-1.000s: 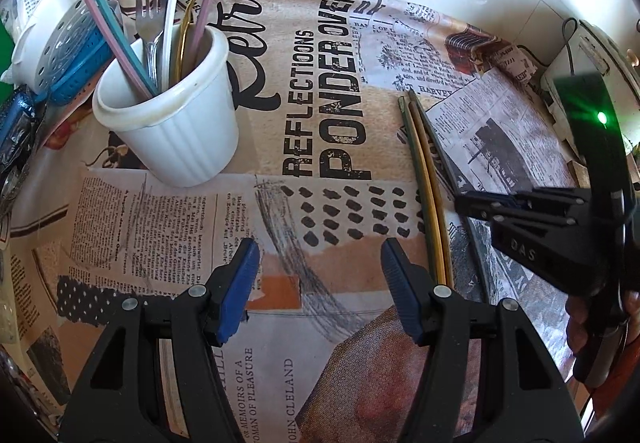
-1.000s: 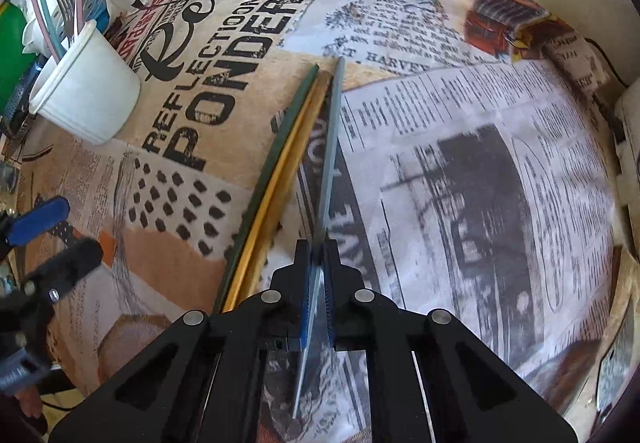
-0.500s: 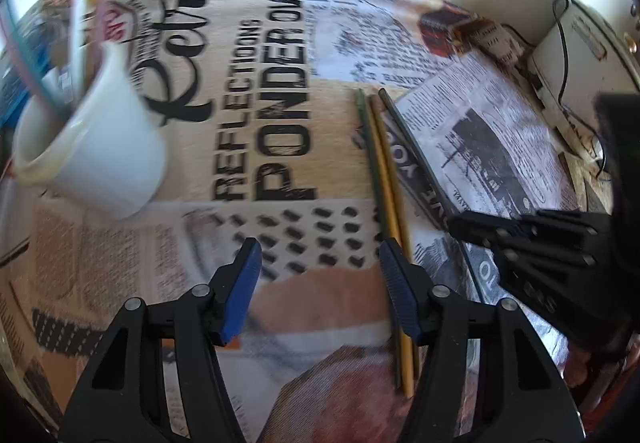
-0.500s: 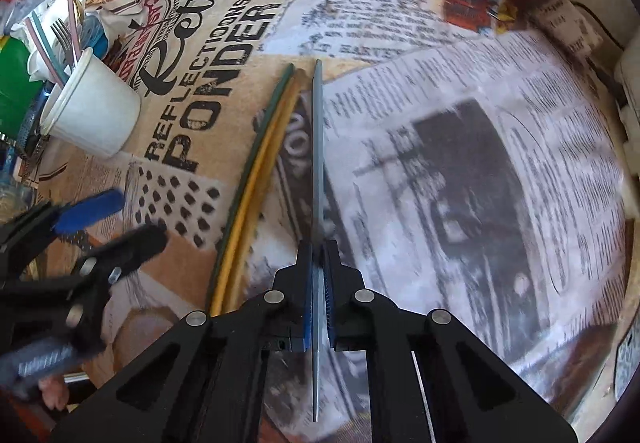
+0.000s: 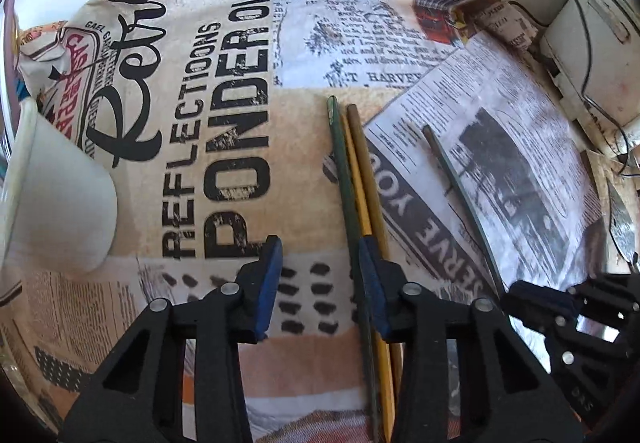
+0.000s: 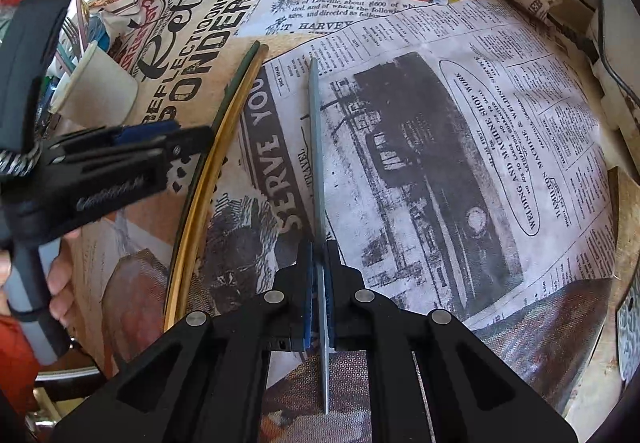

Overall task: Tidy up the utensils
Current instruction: 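Close the right tool on the grey chopstick while the left tool grasps the green chopstick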

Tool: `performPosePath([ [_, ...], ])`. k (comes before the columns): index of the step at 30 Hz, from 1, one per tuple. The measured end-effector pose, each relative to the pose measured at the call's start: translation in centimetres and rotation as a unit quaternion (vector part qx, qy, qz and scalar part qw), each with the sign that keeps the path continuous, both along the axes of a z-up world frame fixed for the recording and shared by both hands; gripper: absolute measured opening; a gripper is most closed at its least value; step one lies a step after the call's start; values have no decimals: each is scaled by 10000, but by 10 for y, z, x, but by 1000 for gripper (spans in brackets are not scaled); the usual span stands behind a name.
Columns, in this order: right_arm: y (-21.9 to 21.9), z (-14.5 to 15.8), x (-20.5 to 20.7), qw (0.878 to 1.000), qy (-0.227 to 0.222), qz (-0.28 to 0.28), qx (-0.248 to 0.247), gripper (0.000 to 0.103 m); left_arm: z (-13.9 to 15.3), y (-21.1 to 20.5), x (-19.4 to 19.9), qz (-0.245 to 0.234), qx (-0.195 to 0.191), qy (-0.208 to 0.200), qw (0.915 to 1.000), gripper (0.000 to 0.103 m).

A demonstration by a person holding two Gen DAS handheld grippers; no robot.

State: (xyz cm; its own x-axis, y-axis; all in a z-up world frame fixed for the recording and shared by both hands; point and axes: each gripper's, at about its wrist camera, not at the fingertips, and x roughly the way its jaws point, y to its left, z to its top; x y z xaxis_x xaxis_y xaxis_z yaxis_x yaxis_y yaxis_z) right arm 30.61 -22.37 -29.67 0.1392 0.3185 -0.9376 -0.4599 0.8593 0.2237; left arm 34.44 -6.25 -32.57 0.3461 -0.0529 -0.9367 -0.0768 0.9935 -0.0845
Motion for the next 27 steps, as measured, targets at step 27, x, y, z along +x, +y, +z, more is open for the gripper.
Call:
performPosePath([
  [27, 46, -10, 37, 9996, -109, 247, -101, 7, -6, -29, 23, -807, -331, 589, 9944, 4],
])
